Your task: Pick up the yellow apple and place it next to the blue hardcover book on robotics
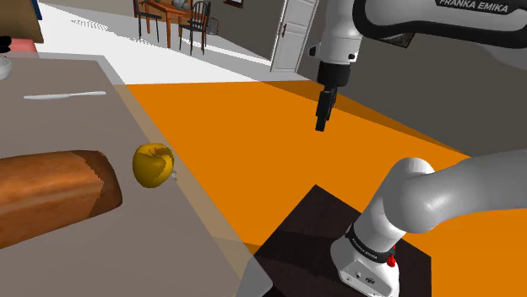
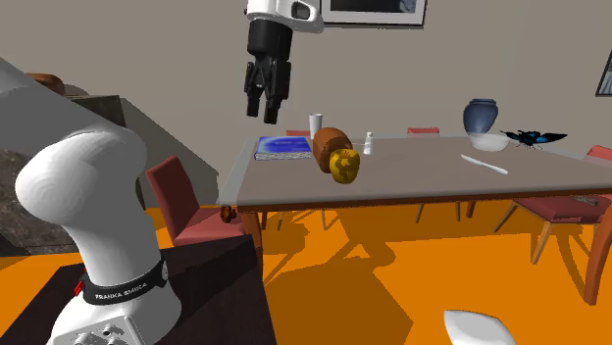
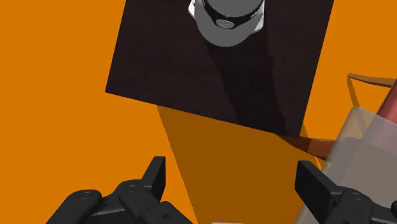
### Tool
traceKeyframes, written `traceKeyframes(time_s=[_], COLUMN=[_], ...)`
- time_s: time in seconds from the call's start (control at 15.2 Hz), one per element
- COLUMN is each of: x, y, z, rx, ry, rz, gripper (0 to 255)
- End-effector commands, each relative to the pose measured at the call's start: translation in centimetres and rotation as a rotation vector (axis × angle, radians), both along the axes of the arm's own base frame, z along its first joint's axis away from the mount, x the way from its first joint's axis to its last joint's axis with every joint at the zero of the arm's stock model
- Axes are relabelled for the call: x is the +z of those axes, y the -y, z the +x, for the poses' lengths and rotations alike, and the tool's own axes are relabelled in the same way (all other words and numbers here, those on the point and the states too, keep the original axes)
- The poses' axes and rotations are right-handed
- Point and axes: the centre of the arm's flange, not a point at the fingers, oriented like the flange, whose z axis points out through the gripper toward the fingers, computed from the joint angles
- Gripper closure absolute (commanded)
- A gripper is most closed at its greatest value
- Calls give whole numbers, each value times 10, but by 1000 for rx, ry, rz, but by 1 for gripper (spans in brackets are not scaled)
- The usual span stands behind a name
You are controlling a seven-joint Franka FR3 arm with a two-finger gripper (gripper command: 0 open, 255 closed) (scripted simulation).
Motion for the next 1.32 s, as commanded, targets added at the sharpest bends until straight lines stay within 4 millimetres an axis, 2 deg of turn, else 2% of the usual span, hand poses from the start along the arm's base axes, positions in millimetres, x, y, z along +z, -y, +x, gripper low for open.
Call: traceKeyframes(time_s=[0.0, 0.26, 0.59, 0.92, 1.25], x=[0, -20, -42, -62, -78], y=[0, -2, -14, -37, -70], z=[0, 42, 93, 142, 187], rx=[0, 164, 369, 575, 780], ry=[0, 40, 91, 142, 192], rz=[0, 21, 46, 72, 97], gripper=[0, 0, 0, 0, 0])
